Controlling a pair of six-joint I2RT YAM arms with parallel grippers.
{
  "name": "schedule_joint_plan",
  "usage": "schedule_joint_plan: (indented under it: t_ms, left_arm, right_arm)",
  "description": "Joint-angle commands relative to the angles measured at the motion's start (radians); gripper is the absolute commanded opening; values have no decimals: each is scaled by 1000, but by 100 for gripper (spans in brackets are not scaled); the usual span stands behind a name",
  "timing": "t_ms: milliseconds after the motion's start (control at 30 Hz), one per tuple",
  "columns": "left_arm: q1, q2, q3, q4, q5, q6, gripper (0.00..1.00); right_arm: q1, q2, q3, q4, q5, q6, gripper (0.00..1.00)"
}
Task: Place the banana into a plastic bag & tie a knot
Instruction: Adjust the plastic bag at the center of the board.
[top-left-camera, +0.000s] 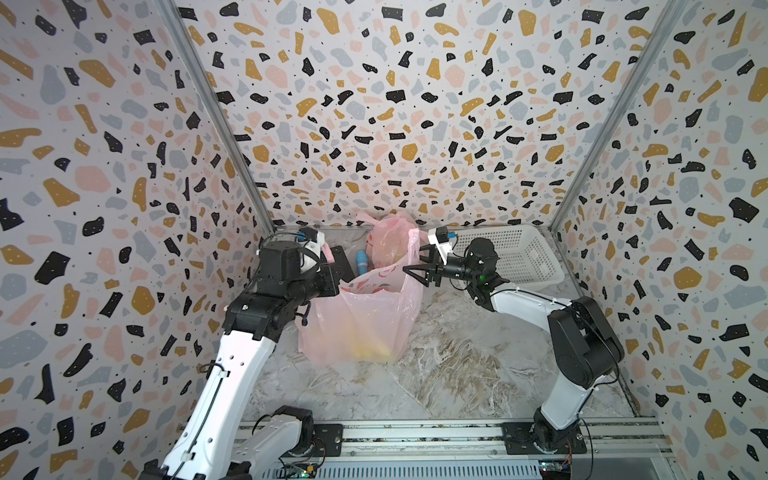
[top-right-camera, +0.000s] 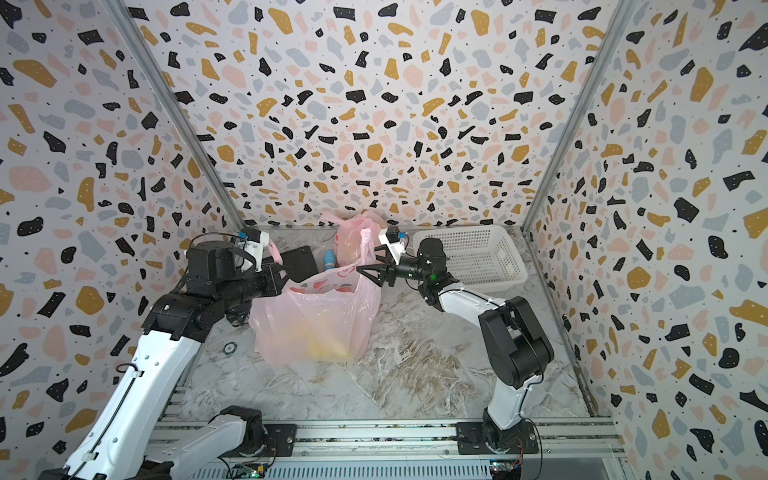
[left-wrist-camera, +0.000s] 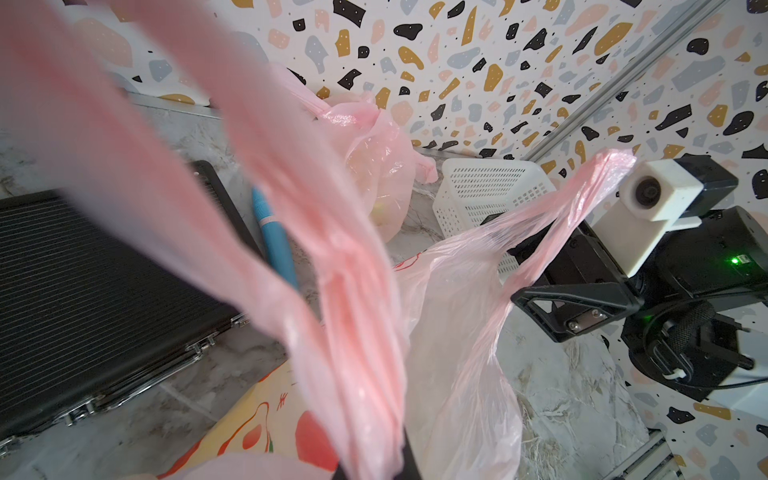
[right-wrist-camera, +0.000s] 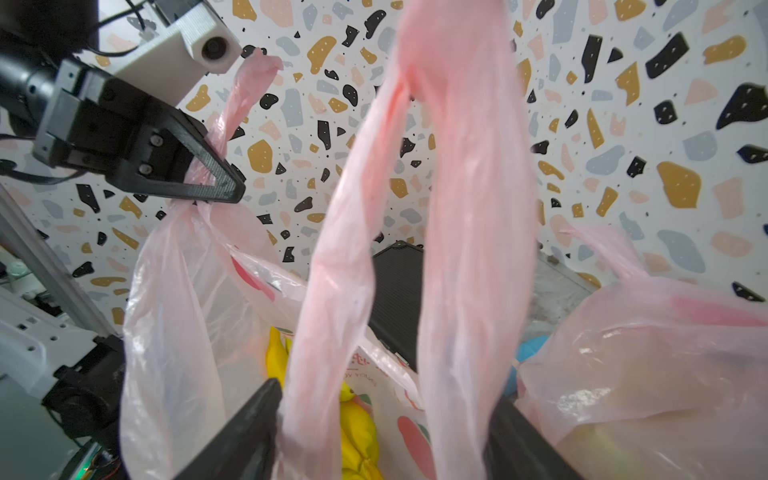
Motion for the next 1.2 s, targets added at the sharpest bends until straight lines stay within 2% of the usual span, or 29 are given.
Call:
schedule_joint_plan:
  t_ms: [0, 67, 100, 167, 300, 467, 567, 667, 767, 933, 1167]
  left_arm:
    - [6, 6, 46, 16, 1, 22, 0]
    - [7, 14, 49, 15, -3, 24, 0]
    - [6, 20, 52, 10, -9, 26, 0]
    - [5, 39, 62, -10, -20, 35, 0]
    - [-20, 56, 79, -45, -61, 52, 0]
    - [-160, 89, 115, -90, -194, 90, 0]
    - [-265, 128, 123, -100, -329, 132, 0]
    - [-365, 190, 107, -83, -452, 213, 0]
    - [-404, 268, 89, -73, -455, 323, 0]
    - [-425, 355, 91, -82, -375, 456, 0]
    - [-431, 325, 32, -7, -179, 554, 0]
  right_arm:
    - [2, -14, 29, 28, -44, 31, 40]
    - [2, -40, 16, 11, -37, 40, 10]
    - [3, -63, 15, -23, -35, 38, 0]
    - [2, -115, 17, -111, -19, 27, 0]
    - [3, -228, 87, -451, 34, -79, 0]
    - [1, -318, 220, -923, 150, -281, 0]
    - [0, -331, 293, -1131, 236, -400, 0]
    - [-1, -324, 318, -1262, 293, -507, 0]
    - [-4, -311, 276, -1298, 280, -543, 0]
    - [-7, -301, 130, -1174, 254, -430, 0]
    - [-13, -342, 19, -1055, 194, -315, 0]
